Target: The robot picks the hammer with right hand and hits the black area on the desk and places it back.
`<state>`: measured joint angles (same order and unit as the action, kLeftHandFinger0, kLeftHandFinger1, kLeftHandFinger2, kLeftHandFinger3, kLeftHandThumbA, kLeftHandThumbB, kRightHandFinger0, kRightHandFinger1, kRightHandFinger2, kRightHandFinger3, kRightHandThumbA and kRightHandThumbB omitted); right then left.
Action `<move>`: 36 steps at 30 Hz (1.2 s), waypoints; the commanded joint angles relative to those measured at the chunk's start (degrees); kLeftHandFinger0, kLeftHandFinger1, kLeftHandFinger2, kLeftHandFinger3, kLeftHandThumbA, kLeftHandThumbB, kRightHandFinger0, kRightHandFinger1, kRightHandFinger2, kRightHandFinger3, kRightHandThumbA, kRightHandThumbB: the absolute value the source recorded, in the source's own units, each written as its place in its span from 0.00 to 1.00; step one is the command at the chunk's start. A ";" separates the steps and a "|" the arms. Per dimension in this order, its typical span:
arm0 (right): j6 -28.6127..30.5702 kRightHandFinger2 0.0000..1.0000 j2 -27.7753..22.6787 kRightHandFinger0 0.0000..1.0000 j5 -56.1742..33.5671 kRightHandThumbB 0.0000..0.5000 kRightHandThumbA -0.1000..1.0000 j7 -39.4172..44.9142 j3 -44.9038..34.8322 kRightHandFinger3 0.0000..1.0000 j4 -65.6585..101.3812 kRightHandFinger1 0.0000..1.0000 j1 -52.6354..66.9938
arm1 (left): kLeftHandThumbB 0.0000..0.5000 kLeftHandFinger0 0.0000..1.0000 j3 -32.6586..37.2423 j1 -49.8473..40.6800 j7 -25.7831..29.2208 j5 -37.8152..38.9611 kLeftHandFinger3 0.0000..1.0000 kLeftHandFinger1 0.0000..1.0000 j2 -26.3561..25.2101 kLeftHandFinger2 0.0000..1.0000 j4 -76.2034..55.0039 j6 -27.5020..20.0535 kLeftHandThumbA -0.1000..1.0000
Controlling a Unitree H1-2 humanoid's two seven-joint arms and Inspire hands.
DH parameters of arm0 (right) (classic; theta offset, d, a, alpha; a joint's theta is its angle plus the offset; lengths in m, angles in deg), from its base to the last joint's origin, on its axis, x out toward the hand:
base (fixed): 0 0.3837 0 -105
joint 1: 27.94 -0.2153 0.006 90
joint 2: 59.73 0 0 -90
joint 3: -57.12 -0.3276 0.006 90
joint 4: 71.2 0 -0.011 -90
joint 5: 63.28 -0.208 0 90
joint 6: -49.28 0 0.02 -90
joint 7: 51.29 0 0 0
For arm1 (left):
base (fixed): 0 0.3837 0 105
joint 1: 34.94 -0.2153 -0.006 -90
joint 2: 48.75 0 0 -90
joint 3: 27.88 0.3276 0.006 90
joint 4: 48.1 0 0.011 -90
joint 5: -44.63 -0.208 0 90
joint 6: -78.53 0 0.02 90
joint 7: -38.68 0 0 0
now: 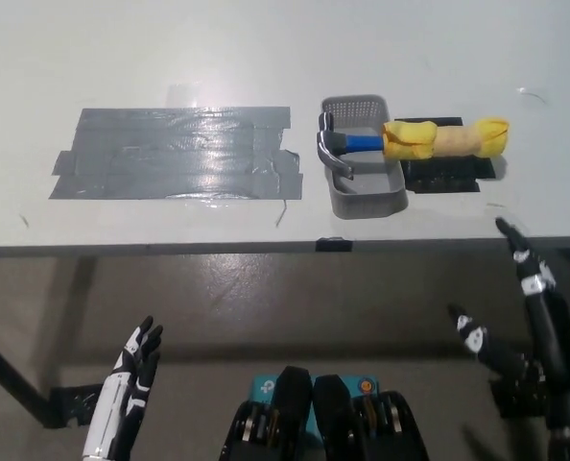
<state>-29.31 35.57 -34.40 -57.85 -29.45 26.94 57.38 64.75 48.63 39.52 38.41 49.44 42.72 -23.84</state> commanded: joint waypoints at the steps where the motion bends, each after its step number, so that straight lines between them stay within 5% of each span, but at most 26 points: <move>1: -6.66 1.00 -3.34 1.00 20.23 0.82 0.81 -2.99 0.43 1.00 1.68 1.00 -8.78 | 0.13 1.00 0.20 0.02 -0.32 -0.76 1.00 1.00 -0.28 1.00 -1.03 -2.77 0.98; 8: -9.76 1.00 -5.13 1.00 27.63 0.81 0.75 -5.91 4.22 1.00 -7.49 1.00 -17.70 | 0.14 1.00 0.12 -0.05 0.05 -1.30 1.00 1.00 -0.30 1.00 -0.47 -3.00 0.98; 13: -12.55 1.00 -4.98 1.00 30.85 0.78 0.80 -7.85 7.11 1.00 -14.82 1.00 -22.47 | 0.15 1.00 0.42 -0.59 -0.08 -2.09 1.00 1.00 -0.47 1.00 -1.28 -2.38 1.00; 18: -15.20 1.00 -4.25 1.00 31.12 0.71 0.85 -7.08 8.95 1.00 -18.59 1.00 -25.72 | 0.12 1.00 0.32 -0.68 -0.06 -2.12 1.00 1.00 -0.34 1.00 -1.70 -2.07 1.00; 36: -18.81 1.00 -2.76 1.00 31.56 0.70 0.89 -11.14 13.94 1.00 -29.79 1.00 -34.18 | 0.09 1.00 0.14 -0.83 0.04 -2.68 1.00 1.00 -0.31 1.00 -1.24 -3.43 0.99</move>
<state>-46.85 32.68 -4.04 -65.08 -16.06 -2.16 27.28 64.83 48.18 39.54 36.37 49.40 42.74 -25.01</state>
